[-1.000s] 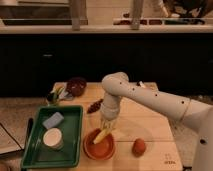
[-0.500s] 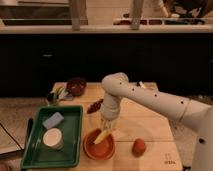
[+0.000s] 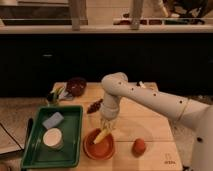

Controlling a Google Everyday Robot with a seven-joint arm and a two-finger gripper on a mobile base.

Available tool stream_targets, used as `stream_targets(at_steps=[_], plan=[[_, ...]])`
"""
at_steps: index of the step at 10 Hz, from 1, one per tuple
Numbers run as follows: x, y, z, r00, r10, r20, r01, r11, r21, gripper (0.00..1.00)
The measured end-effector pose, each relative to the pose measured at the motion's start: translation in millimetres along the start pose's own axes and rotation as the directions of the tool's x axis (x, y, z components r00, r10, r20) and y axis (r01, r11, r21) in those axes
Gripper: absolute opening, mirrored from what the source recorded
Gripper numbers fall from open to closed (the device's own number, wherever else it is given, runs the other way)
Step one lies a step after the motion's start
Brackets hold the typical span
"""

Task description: Place banana in red bowl

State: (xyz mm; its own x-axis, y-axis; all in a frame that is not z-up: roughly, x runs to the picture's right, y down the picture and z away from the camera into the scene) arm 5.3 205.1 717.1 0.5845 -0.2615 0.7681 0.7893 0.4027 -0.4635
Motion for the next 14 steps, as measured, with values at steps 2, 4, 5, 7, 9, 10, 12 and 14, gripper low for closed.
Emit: stream_targets(at_steps=[2, 4, 5, 7, 9, 10, 12, 14], plan=[[-2, -1, 2, 1.000, -0.007, 0.001, 0.007, 1.000, -0.005, 0.22], [-7, -5, 5, 1.000, -0.018, 0.001, 0.018, 1.000, -0.012, 0.43], [-9, -6, 7, 1.000, -0.021, 0.001, 0.021, 1.000, -0.014, 0.52], [-17, -10, 10, 0.999, -0.035, -0.002, 0.035, 0.999, -0.020, 0.72], [-26, -12, 11, 0.999, -0.052, -0.006, 0.052, 0.998, -0.026, 0.80], [-29, -13, 12, 0.998, -0.059, -0.007, 0.059, 0.998, -0.028, 0.80], [-33, -15, 13, 0.998, -0.069, -0.007, 0.069, 0.997, -0.032, 0.80], [-34, -15, 12, 0.997, -0.074, -0.001, 0.074, 0.997, -0.034, 0.80]])
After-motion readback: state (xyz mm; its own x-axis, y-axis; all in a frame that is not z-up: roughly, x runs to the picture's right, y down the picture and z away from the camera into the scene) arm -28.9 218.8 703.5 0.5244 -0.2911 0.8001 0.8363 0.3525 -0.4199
